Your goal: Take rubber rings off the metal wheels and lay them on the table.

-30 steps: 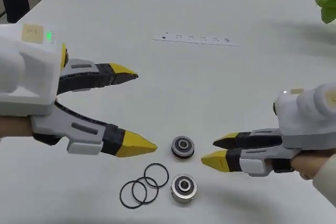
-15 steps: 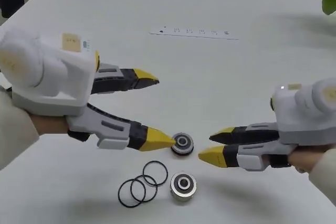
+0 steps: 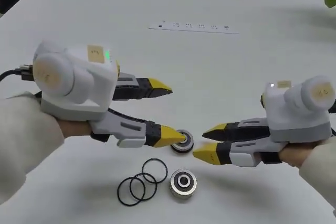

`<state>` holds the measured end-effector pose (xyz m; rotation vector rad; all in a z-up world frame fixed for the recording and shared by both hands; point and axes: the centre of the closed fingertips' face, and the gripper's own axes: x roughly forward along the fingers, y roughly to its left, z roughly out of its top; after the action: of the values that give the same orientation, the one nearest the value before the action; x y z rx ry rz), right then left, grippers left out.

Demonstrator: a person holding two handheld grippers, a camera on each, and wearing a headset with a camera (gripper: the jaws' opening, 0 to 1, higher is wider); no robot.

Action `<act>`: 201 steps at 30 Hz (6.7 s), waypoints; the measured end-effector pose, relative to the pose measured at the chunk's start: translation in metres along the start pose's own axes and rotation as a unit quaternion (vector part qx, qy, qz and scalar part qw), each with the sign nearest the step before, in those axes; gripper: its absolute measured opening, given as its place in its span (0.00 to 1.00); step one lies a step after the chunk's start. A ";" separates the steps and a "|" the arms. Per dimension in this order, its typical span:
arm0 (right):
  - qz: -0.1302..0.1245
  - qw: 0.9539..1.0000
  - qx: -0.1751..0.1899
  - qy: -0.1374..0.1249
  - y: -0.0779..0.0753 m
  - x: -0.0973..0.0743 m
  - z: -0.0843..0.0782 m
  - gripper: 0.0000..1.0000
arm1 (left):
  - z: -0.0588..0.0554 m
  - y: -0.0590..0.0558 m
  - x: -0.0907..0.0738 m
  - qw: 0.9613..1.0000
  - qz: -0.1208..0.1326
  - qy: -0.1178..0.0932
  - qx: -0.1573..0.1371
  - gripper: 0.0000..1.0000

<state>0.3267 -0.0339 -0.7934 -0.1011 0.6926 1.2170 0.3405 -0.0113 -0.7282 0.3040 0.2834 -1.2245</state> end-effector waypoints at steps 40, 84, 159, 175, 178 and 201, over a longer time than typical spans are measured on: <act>0.006 0.998 -0.050 0.021 -0.004 0.018 -0.005 0.19 | -0.051 -0.016 0.033 0.997 -0.036 0.064 -0.021 0.21; -0.006 0.999 0.036 -0.005 -0.017 0.013 -0.006 0.00 | -0.054 -0.013 0.032 0.998 -0.030 0.047 -0.033 0.14; 0.013 0.990 0.131 -0.058 -0.005 0.010 0.019 0.00 | -0.052 -0.012 0.030 0.998 -0.022 0.058 -0.026 0.17; 0.004 0.990 0.128 -0.059 -0.006 0.004 0.021 0.00 | -0.032 -0.016 0.013 0.999 -0.017 0.037 -0.028 0.41; 0.004 0.990 0.127 -0.059 -0.005 0.003 0.021 0.00 | -0.028 -0.017 0.008 0.999 -0.016 0.032 -0.029 0.45; 0.006 0.992 0.109 -0.062 0.004 -0.005 0.033 0.00 | 0.001 -0.014 -0.038 1.000 0.007 0.007 -0.016 0.68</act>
<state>0.3367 -0.0221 -0.7637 0.1589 0.7140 1.1411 0.3158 0.0170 -0.7140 0.2867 0.3114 -1.2025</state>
